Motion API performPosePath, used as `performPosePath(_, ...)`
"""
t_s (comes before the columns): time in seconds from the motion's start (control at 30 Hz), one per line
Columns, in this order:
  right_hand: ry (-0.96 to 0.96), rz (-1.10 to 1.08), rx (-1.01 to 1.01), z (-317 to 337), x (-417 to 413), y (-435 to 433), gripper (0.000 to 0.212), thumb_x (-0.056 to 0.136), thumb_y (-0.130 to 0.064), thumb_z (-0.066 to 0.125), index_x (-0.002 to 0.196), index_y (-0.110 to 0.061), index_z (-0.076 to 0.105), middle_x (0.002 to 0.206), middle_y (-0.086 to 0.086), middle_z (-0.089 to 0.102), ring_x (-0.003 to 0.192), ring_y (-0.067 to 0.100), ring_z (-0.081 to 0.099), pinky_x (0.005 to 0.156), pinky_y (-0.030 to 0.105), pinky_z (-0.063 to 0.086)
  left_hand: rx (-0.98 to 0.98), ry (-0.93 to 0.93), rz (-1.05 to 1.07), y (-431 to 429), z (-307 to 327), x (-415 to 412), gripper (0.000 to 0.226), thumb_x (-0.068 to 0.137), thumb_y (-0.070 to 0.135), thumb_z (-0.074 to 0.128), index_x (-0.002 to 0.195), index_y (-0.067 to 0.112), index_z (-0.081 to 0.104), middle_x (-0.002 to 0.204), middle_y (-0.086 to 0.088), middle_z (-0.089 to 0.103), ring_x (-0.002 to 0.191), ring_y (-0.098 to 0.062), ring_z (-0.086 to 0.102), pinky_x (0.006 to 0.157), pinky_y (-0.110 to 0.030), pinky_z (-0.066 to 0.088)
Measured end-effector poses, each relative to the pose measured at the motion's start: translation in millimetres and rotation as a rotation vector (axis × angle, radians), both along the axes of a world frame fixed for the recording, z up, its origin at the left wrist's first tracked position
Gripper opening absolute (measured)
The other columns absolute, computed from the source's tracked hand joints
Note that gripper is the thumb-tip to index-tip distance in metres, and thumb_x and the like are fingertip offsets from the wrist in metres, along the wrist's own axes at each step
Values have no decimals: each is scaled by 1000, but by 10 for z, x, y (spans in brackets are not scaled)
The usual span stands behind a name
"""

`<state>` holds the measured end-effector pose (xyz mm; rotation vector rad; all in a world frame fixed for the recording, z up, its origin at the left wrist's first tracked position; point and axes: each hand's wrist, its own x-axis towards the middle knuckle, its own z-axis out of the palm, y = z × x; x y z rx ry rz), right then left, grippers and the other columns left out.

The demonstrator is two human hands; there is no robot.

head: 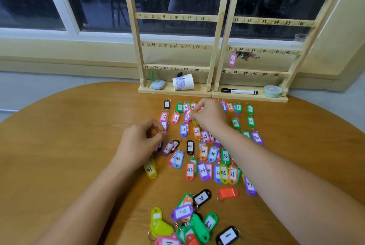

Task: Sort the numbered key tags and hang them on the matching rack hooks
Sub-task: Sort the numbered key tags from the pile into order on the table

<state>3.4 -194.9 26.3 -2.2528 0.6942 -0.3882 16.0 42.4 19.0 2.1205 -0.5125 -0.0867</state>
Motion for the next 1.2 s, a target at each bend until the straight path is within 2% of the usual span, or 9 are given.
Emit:
performPosePath(0.17,11,46,-72,-7,28,48,25,87,-20,85,74,-26,65,81,-12,67,85,14,68,73,33,58,6,-13,-12,9,13,6,8,94,25,80,90,28,74,74,7,75,63,-10,68,55,-19,48)
performPosePath(0.37,-54,99,-103,46,-201,35,14,93,-23,75,81,-27,68,77,-10,68,77,11,67,75,37,61,-2,-23,-9,80,19,38,8,95,30,79,89,30,75,76,11,75,65,-4,63,57,-23,46)
performPosePath(0.5,-98,215,-82,106,-631,103,13,94,-20,72,83,-27,71,73,-11,65,66,1,60,66,27,51,13,-6,-34,201,-2,-20,7,95,30,79,89,30,75,77,10,75,69,-13,66,60,-26,48)
performPosePath(0.6,-70,344,-47,132,-1045,188,14,95,-21,74,83,-28,72,75,-20,64,63,1,54,60,14,39,35,1,-41,377,-37,-115,5,94,26,80,92,29,76,78,9,75,66,-9,64,61,-23,46)
performPosePath(0.67,-47,421,-56,135,-1293,230,13,95,-21,75,84,-28,72,79,-23,63,67,4,54,61,13,39,45,-12,-34,513,-56,-207,6,92,27,82,94,29,76,79,10,75,63,-5,58,59,-20,43)
performPosePath(0.77,-10,535,-77,101,-1585,250,13,94,-22,77,87,-32,74,88,-16,65,81,8,60,70,14,43,53,-26,-40,681,-61,-401,8,91,27,84,94,29,77,77,12,71,62,-4,54,57,-17,41)
performPosePath(0.93,99,673,-162,21,-1867,233,5,96,-35,76,100,-38,74,102,-17,60,108,7,57,90,22,45,57,11,-121,857,-87,-738,12,90,26,85,98,30,77,74,7,68,64,-7,56,63,-21,45)
performPosePath(1.1,114,735,-193,-38,-2010,289,11,97,-46,72,107,-41,72,106,-19,54,115,7,50,95,19,39,94,-2,-259,880,-99,-1026,15,89,26,87,98,33,77,91,7,75,74,-16,64,68,-23,49)
performPosePath(1.2,120,751,-223,-60,-2064,344,15,98,-44,72,112,-41,69,106,-21,49,115,7,46,94,19,37,111,-38,-337,840,-97,-1148,18,88,36,87,101,40,75,98,12,74,85,-15,66,73,-21,50)
